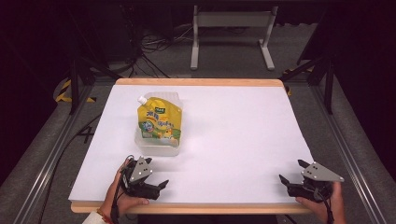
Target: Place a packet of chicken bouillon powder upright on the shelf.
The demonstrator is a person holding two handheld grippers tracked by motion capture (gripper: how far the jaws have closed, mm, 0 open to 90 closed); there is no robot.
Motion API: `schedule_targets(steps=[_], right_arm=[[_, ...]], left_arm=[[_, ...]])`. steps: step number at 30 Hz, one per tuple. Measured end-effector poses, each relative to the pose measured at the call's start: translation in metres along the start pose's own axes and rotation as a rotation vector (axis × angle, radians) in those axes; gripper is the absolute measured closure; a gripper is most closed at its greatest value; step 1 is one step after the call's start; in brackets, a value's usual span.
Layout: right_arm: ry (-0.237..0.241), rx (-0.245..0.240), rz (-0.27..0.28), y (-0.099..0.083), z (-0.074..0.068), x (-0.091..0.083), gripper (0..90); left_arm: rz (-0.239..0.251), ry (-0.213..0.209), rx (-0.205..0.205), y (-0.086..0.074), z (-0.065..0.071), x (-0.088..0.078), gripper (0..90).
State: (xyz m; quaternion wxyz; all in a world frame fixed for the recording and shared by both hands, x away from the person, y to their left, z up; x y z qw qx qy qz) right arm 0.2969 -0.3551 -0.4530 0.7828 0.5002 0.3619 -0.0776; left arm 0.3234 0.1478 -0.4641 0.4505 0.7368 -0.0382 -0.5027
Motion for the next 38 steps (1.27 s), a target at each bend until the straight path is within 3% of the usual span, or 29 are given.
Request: schedule_targets(steps=[19, 38], right_arm=[[-0.019, -0.007, 0.020, 0.002, -0.004, 0.002, 12.2], [-0.023, 0.032, 0.051, 0.002, -0.004, -0.004, 10.1]], left_arm=[[-0.017, -0.008, 0.001, 0.004, 0.000, 0.007, 5.7], [-0.019, -0.017, 0.009, 0.006, 0.000, 0.010, 5.6]])
Point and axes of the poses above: each handheld gripper's, and its own axes: x roughly forward along the jaws, y roughly out of its top, z roughly to its right, the point moved 3 cm from there along x, roughly forward along the jaws, and after that the axes turned 6 degrees about -z, right-handed, at the moved point
